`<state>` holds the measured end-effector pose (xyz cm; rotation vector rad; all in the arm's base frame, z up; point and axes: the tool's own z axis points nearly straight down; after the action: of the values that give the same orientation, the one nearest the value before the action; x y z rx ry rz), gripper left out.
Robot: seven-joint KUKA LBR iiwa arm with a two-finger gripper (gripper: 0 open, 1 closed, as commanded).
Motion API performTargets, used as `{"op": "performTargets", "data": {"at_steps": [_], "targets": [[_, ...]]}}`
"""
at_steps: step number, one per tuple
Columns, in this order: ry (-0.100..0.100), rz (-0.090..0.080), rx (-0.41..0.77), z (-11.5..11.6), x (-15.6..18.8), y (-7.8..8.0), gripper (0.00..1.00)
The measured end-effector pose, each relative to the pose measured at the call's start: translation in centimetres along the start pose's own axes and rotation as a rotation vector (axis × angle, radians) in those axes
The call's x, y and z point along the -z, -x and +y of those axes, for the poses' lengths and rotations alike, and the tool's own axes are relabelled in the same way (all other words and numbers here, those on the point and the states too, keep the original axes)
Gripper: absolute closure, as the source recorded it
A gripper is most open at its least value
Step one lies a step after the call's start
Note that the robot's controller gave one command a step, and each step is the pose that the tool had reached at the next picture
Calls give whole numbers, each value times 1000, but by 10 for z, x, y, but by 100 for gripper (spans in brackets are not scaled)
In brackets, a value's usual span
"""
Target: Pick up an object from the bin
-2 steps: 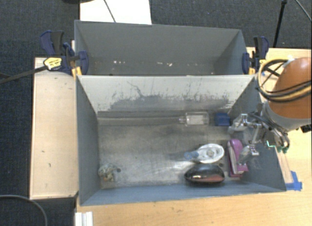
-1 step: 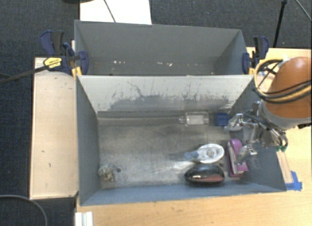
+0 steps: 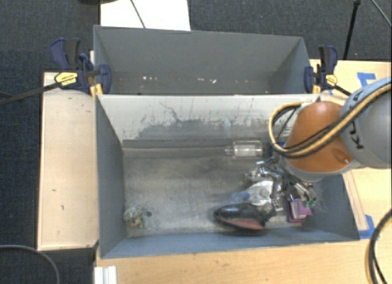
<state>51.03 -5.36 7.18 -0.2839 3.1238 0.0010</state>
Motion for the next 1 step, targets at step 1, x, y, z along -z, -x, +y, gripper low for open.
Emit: {"op": "performTargets", "data": {"at_steps": [1], "targets": [[-2, -5, 1, -3, 4, 1, 100]]}}
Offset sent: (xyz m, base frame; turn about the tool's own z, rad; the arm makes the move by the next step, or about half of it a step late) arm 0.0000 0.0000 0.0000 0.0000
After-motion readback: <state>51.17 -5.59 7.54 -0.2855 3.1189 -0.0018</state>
